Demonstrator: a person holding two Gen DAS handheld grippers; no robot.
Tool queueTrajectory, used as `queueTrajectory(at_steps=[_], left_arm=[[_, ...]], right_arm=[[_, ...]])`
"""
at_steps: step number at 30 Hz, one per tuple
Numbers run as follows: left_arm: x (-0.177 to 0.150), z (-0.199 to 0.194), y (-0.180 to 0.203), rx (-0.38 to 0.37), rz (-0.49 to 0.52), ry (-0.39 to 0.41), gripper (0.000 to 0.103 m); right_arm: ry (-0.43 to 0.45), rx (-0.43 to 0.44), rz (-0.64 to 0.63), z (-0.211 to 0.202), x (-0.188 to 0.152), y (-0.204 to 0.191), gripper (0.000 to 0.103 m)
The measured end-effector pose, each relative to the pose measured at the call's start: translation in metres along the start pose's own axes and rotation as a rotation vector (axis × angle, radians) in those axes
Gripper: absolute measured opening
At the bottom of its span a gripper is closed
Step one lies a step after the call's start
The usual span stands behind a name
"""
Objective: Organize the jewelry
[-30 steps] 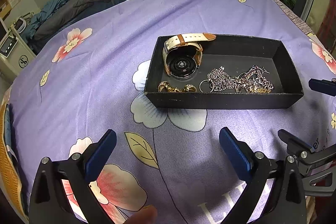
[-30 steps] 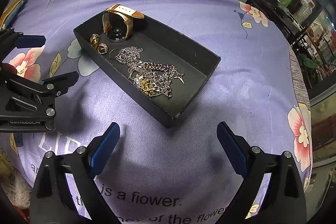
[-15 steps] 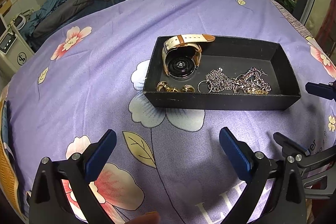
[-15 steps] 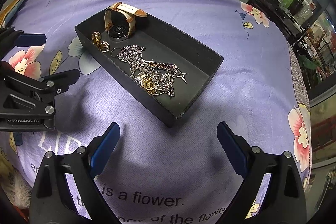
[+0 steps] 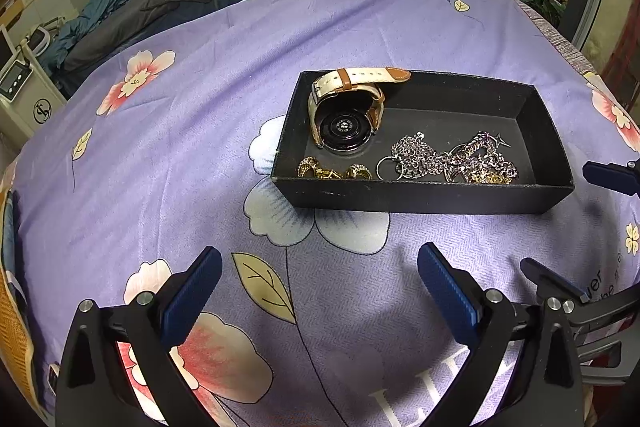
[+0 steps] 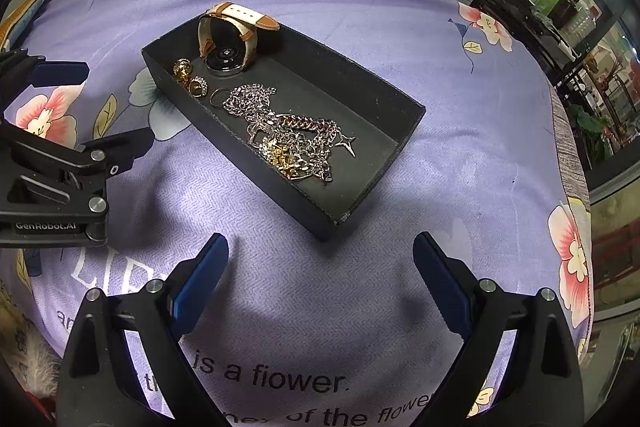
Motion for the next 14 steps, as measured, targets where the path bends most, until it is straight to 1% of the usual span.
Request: queueTrajectory(at_steps=[5, 14], left_arm=[[0.0000, -0.0020, -0.0005, 0.001, -0.004, 0.013, 0.097], [0.0004, -0.0016, -0.0019, -0.012, -0.018, 0.006, 0.096]], right_arm=[[-0.001, 0.000, -0.001, 0.0006, 0.0000, 0.0001, 0.092], [-0.001, 0.000, -0.007, 0.0007, 0.0002, -0.0009, 0.092]])
Point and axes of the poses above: each gripper's, at about its wrist camera, not at the fingertips, and z roughly the way its jaws point, y to its right, x to its top, the point moved 2 cm from there along z, roughly the way its jaws point, and after that the axes turned 2 degrees about -x, right-handed, at the moved point
